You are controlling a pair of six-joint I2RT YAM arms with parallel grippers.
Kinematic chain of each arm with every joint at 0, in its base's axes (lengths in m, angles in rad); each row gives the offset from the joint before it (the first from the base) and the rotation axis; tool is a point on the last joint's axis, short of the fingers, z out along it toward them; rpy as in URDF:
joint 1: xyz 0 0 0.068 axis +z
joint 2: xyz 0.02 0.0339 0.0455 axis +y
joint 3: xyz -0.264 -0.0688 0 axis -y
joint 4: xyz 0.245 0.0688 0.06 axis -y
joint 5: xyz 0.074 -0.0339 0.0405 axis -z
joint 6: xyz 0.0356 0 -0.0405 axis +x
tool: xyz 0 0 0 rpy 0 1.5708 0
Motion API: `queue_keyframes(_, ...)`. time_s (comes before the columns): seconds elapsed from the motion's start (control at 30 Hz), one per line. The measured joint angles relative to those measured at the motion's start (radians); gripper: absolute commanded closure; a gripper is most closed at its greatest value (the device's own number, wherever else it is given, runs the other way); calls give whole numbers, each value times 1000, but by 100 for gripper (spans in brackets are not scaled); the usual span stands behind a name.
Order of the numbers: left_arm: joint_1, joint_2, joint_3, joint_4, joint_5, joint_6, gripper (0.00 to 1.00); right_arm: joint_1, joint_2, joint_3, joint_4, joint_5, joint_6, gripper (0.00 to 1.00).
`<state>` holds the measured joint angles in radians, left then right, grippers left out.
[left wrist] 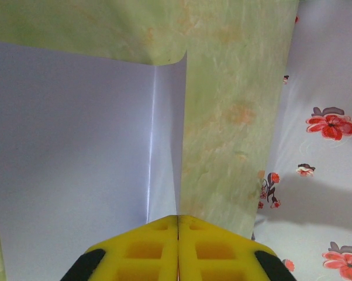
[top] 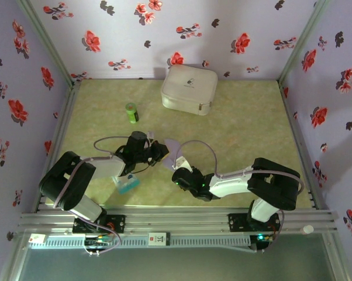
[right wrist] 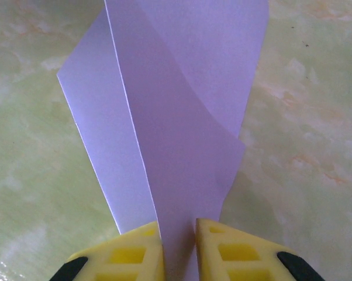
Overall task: Fold a paper plane with a square sheet of paper (pick it up from the middle)
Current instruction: Fourth fold the wing at the center of the table.
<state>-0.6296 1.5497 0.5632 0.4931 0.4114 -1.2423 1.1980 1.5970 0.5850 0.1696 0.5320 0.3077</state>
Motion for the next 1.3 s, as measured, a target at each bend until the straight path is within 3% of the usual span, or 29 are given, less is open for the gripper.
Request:
queue_keyframes(0.17, 0, 0, 0, 0, 0, 0, 93, 0, 0, 0, 18, 0, 11, 77)
queue_keyframes(0.47, 0, 0, 0, 0, 0, 3, 93, 0, -8, 0, 42, 0, 15, 83)
queue_keyframes(0.6, 0, 0, 0, 0, 0, 3, 93, -2, -8, 0, 41, 0, 18, 78)
queue_keyframes(1.03, 0, 0, 0, 0, 0, 3, 94, -7, -7, 0, 34, 0, 34, 81)
queue_keyframes(1.3, 0, 0, 0, 0, 0, 3, 94, -9, -7, 0, 34, -5, 37, 78)
